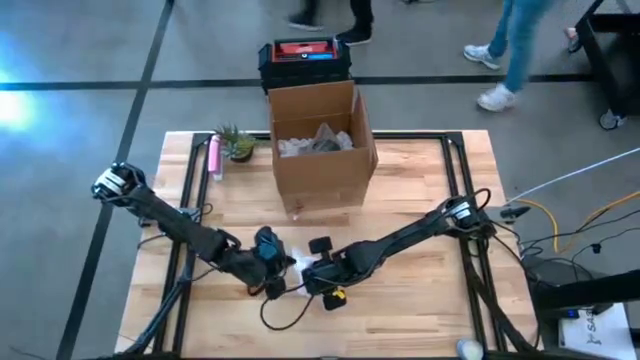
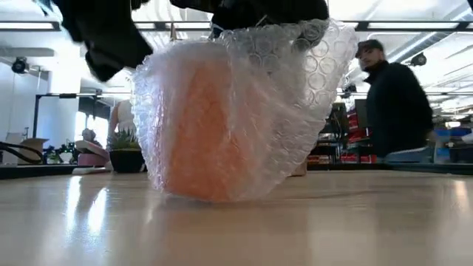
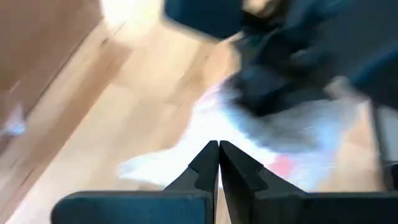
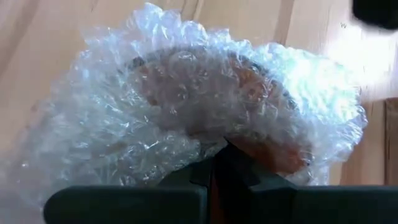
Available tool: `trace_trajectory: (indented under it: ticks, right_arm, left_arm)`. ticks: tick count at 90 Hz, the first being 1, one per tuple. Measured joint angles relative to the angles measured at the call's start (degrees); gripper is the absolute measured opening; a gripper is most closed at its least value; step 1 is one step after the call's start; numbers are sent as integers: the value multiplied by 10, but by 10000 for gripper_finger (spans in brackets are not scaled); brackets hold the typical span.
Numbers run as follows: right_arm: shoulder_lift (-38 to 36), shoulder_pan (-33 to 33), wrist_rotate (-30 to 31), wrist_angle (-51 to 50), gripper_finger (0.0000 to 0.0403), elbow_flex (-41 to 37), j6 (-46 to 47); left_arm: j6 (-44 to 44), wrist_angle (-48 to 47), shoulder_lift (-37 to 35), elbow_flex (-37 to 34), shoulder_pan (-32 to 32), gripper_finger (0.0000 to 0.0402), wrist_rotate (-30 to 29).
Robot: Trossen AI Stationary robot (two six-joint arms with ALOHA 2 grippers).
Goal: Wrap mug
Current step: Wrap the orange mug with transparent bubble wrap
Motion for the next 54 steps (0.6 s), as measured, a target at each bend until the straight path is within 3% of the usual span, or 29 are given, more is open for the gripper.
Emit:
trace_trajectory:
  ticks: [29,54]
  right_arm:
    - [-1,2,-5,-2,0,0,2]
    - [-1,1,-4,3,0,0,7]
  left_arm:
    - [72,169,57,-8,6,0,2]
    - [80,179,55,-8,4,0,21]
